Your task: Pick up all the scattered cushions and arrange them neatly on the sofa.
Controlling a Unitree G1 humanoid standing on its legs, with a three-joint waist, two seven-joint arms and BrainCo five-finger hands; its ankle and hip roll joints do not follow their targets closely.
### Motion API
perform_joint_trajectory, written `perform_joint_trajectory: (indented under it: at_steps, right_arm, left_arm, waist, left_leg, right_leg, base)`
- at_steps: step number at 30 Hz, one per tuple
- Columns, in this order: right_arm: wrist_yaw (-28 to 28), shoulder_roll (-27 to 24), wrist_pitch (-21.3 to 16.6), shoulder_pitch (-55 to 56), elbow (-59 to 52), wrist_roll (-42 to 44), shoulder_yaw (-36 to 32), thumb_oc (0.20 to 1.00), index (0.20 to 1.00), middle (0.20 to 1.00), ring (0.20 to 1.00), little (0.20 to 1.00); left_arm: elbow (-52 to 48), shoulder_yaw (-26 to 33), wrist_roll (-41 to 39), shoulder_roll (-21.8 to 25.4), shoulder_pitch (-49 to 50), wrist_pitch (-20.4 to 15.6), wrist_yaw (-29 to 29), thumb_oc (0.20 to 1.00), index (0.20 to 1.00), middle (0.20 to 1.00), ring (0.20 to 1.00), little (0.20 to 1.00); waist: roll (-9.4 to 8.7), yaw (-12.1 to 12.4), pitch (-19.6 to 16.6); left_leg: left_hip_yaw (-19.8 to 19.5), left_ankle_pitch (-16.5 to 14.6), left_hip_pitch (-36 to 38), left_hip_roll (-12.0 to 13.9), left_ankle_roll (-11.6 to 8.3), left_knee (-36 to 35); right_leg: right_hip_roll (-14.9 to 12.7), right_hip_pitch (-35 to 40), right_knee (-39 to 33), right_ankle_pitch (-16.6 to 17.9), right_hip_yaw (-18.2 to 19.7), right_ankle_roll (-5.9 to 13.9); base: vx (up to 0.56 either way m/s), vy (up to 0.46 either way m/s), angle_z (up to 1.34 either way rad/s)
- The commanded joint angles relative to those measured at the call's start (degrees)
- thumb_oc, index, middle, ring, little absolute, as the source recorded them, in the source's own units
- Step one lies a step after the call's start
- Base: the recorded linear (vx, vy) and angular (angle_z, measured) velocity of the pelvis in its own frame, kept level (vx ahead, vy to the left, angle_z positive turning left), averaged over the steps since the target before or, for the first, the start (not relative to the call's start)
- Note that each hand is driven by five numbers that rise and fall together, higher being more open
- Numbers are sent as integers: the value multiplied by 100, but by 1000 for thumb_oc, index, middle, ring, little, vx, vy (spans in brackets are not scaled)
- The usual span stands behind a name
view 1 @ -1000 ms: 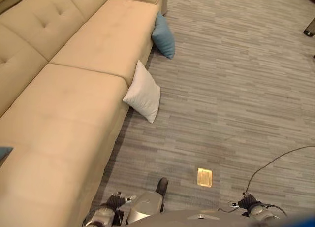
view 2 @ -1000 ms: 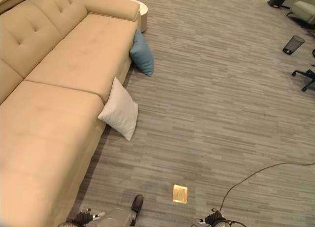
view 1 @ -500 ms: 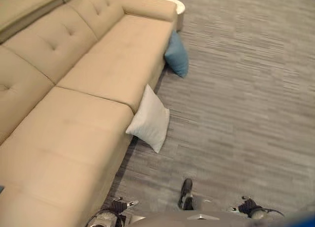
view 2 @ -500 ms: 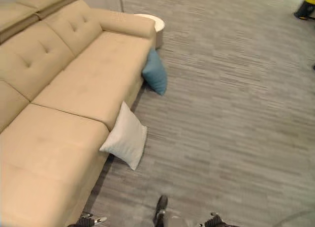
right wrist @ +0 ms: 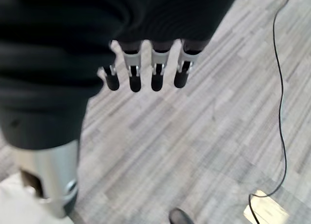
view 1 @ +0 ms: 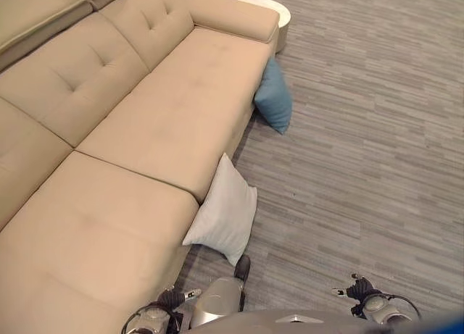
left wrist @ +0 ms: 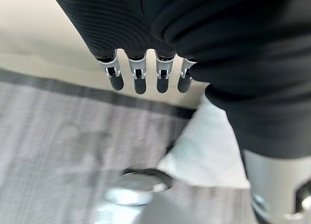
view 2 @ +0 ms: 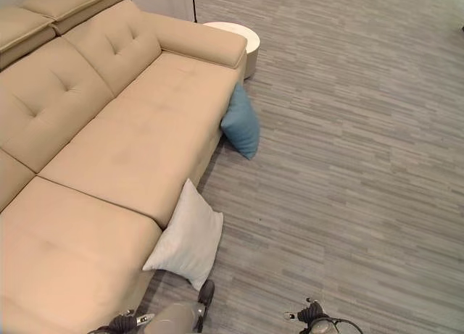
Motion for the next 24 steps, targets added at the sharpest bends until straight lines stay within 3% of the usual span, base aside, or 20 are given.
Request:
perform_joint_trajectory:
  at_steps: [1, 2, 4, 6, 8, 10, 13, 18, 20, 21, 23, 24]
  right_arm:
    - [-22, -317, -3, -30, -213, -250, -25, 1000, 1000, 1000, 1000, 1000]
    - [-33, -311, 1, -60, -244, -241, -41, 1000, 1000, 1000, 1000, 1000]
    - [-24, -284, -2, -76, -283, -225, -36, 1000, 1000, 1000, 1000, 1000]
    - [-24, -283, 4, -131, -331, -158, -36, 1000, 1000, 1000, 1000, 1000]
    - [-50, -287, 30, -156, -335, -126, -67, 1000, 1000, 1000, 1000, 1000]
    - [-62, -275, 40, -158, -304, -124, -79, 1000, 1000, 1000, 1000, 1000]
    - [-44, -253, 47, -155, -303, -138, -77, 1000, 1000, 1000, 1000, 1000]
    - [-83, -265, -36, -144, -291, -101, 7, 1000, 1000, 1000, 1000, 1000]
    - [-104, -325, -61, -99, -232, -115, 40, 1000, 1000, 1000, 1000, 1000]
    - [-127, -361, -73, -89, -237, -112, 44, 1000, 1000, 1000, 1000, 1000]
    - [-124, -374, -73, -49, -229, -103, 26, 1000, 1000, 1000, 1000, 1000]
    - [-118, -358, -71, 20, -188, -64, -17, 1000, 1000, 1000, 1000, 1000]
  left_arm:
    - [124, 93, 50, -25, -35, -6, 2, 1000, 1000, 1000, 1000, 1000]
    - [108, 97, 30, 14, -48, -15, 19, 1000, 1000, 1000, 1000, 1000]
    - [95, 81, 7, 30, -60, -31, 48, 1000, 1000, 1000, 1000, 1000]
    - [85, 18, -3, 28, -153, -77, 78, 1000, 1000, 1000, 1000, 1000]
    - [96, -22, -13, -4, -230, -104, 95, 1000, 1000, 1000, 1000, 1000]
    - [138, -55, 8, -31, -282, -114, 110, 1000, 1000, 1000, 1000, 1000]
    - [206, -74, 75, -14, -286, -108, 112, 1000, 1000, 1000, 1000, 1000]
    - [249, -87, 3, -100, -297, -93, 110, 1000, 1000, 1000, 1000, 1000]
    - [211, -109, -71, -146, -332, -100, 115, 1000, 1000, 1000, 1000, 1000]
    - [194, -128, -93, -156, -347, -104, 118, 1000, 1000, 1000, 1000, 1000]
    - [160, -145, -102, -168, -356, -99, 98, 1000, 1000, 1000, 1000, 1000]
    - [142, -162, -45, -184, -327, -97, 82, 1000, 1000, 1000, 1000, 1000]
  waist:
    - [220, 239, -51]
    - [310, 209, -23]
    - [333, 136, -2]
    - [297, 8, 27]
    - [315, -106, 20]
    - [325, -167, 22]
    - [242, -186, -9]
    - [198, -148, -53]
    - [126, -131, 54]
    - [83, -153, 90]
    - [16, -204, 108]
    - [1, -291, 133]
  left_leg:
    - [-243, -788, -102, 106, -40, 793]
    - [-339, -835, 29, 141, 25, 788]
    - [-460, -872, 197, 143, 58, 707]
    - [-634, -939, 314, 160, -41, 613]
    - [-872, -970, 413, 181, -102, 547]
    - [-1102, -1032, 523, 220, -166, 510]
    - [-1329, -1131, 669, 298, -272, 468]
    - [-1730, -912, 452, 773, -658, 392]
    - [-1543, -875, 113, 810, -722, 741]
    - [-1266, -871, -38, 806, -693, 908]
    - [-443, -884, -218, 902, -634, 1132]
    - [460, -946, -256, 1084, -563, 1288]
  right_leg:
    - [30, -932, 966, 709, -120, 190]
    - [-127, -1198, 1545, 906, -160, 263]
    - [-236, -1391, 1532, 1006, -75, 218]
    - [-405, -1535, 476, 1219, 333, 239]
    - [-415, -1725, 91, 1440, 818, 328]
    - [-438, -1788, -45, 1565, 1037, 374]
    - [-558, -1612, -242, 1610, 802, 399]
    - [-254, -1301, -330, 1273, 416, 209]
    - [-165, -1095, -468, 1143, 177, 86]
    - [-155, -1000, -546, 1111, 69, 47]
    - [-167, -888, -670, 1077, -186, 12]
    - [-168, -747, -747, 1026, -494, -23]
  base:
    - [83, 139, 5]
    - [104, 75, 4]
    - [144, -46, 53]
    - [235, -239, 94]
    - [238, -213, 98]
    - [218, -214, 81]
    - [213, -257, 90]
    - [128, -343, 95]
    - [1, -287, 79]
    - [-31, -187, 95]
    - [-48, -179, 99]
    - [-41, -159, 110]
